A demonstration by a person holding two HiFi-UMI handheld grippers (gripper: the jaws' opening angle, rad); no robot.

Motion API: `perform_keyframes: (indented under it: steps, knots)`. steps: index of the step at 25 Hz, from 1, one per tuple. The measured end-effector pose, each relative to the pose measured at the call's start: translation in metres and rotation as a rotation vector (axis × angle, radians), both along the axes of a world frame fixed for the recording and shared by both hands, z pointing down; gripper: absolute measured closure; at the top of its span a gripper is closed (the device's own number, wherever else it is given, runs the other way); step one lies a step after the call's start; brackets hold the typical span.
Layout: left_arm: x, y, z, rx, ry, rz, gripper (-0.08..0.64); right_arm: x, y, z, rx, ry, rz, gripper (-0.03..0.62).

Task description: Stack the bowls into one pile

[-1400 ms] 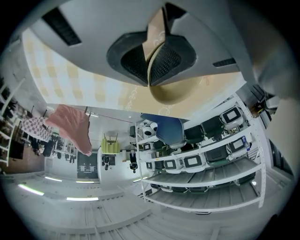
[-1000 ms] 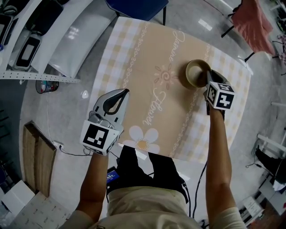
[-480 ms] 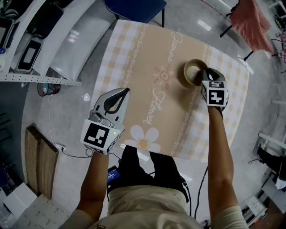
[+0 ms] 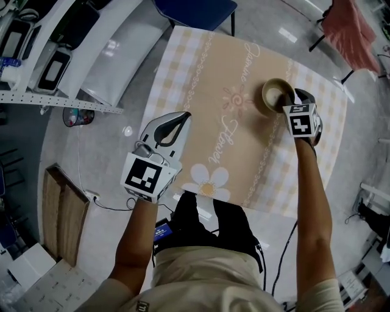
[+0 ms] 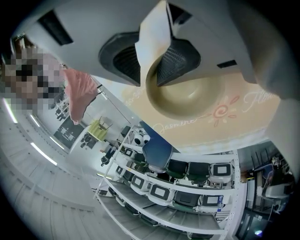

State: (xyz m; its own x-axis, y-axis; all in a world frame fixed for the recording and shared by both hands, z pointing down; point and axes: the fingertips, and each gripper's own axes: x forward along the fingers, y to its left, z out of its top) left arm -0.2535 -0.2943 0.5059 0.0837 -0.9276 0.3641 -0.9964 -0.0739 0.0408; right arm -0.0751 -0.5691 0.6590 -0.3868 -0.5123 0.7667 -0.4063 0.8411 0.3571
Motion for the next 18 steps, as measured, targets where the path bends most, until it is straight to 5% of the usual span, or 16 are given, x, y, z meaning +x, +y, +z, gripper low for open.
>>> perform_keyframes:
  steps: [10, 18]
  knots:
    - [0.005, 0.013, -0.039, 0.024, -0.012, 0.036, 0.555, 0.012, 0.003, -0.065, 0.020, -0.091, 0.050, 0.485]
    - [0.020, 0.037, -0.080, 0.046, -0.038, 0.114, 0.554, 0.018, 0.049, -0.177, 0.023, -0.300, 0.043, 0.523]
